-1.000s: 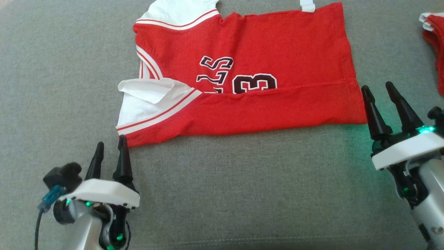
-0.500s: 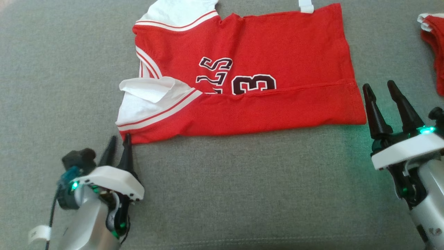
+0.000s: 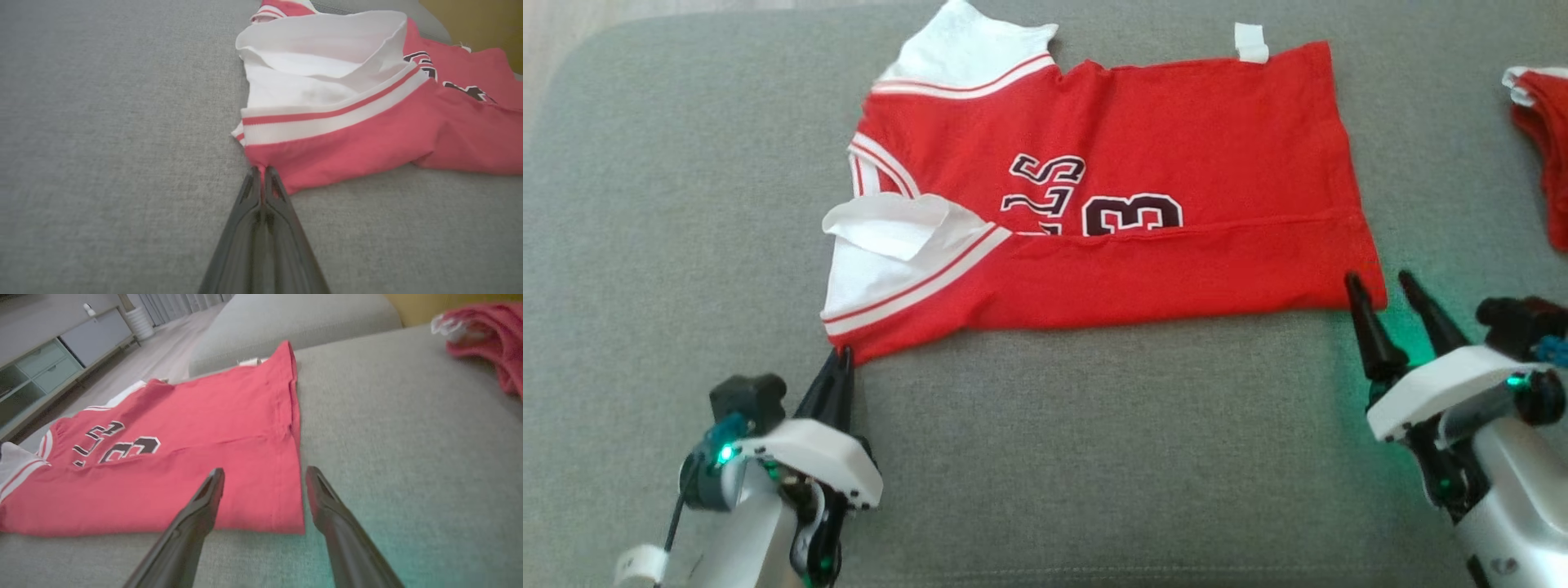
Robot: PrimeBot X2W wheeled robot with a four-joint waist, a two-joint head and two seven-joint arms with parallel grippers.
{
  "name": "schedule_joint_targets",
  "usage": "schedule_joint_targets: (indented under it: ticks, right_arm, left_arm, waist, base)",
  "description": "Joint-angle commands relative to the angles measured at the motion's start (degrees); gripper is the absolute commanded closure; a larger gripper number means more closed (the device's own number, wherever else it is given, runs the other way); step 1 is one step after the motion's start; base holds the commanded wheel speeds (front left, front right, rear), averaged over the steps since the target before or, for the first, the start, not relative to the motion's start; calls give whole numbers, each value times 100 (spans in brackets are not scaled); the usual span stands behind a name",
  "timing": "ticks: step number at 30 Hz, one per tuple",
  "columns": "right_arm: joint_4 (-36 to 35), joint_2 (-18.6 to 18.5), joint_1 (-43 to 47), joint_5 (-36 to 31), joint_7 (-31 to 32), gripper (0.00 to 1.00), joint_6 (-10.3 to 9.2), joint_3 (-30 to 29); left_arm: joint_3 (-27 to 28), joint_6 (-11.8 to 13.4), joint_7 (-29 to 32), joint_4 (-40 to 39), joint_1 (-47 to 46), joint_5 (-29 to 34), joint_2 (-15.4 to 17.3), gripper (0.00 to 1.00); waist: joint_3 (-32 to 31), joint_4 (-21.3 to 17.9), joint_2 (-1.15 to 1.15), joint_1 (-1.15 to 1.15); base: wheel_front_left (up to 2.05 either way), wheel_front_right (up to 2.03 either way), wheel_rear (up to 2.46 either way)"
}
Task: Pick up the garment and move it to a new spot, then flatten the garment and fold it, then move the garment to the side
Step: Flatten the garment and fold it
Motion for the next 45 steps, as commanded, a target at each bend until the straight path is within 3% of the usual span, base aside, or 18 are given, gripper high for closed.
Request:
schedule_joint_targets:
  ticks: [1, 10, 11, 12, 13, 14, 24, 33, 45]
  right_arm:
    - [10, 19, -112, -74, 98, 0, -10, -29]
    - [1206, 579, -539, -661, 827, 0, -10, -620]
    - [1287, 606, -551, -716, 892, 5, -10, -651]
    - [1346, 628, -554, -759, 936, 58, -10, -688]
    - [1382, 652, -546, -783, 981, 84, -10, -718]
    - [1382, 670, -533, -799, 1012, 100, -10, -739]
    - [501, 361, 50, -662, 1233, 100, -10, -881]
    - [-472, -23, 797, -288, 1628, 100, -10, -992]
    - [-1453, -434, 1837, -87, 2114, 100, -10, -1468]
  left_arm:
    - [196, -1, -32, -210, 20, 57, 189, 100]
    - [204, -18, -33, -652, 50, 226, 280, 100]
    - [202, -21, -33, -666, 43, 230, 278, 100]
    - [198, -24, -33, -672, 37, 233, 279, 100]
    - [195, -27, -33, -673, 33, 234, 282, 100]
    - [201, -26, -33, -683, 31, 233, 287, 100]
    - [261, 45, -17, -982, 481, 146, 412, 100]
    - [230, 330, 254, -1990, 1482, 80, 497, 100]
    - [-15, 646, 941, -3375, 2377, 152, 663, 100]
  waist:
    - [-35, 38, 0, 0]
    - [-63, 222, 0, 0]
    - [-66, 237, 0, 0]
    - [-72, 251, 0, 0]
    - [-80, 258, 0, 0]
    - [-87, 259, 0, 0]
    - [-246, 30, 0, 0]
    - [-285, -98, 0, 0]
    - [-231, 72, 0, 0]
  base:
    - [0, 0, 0]
    - [0, 0, 0]
    - [0, 0, 0]
    - [0, 0, 0]
    - [0, 0, 0]
    - [0, 0, 0]
    - [0, 0, 0]
    - [0, 0, 0]
    - [0, 0, 0]
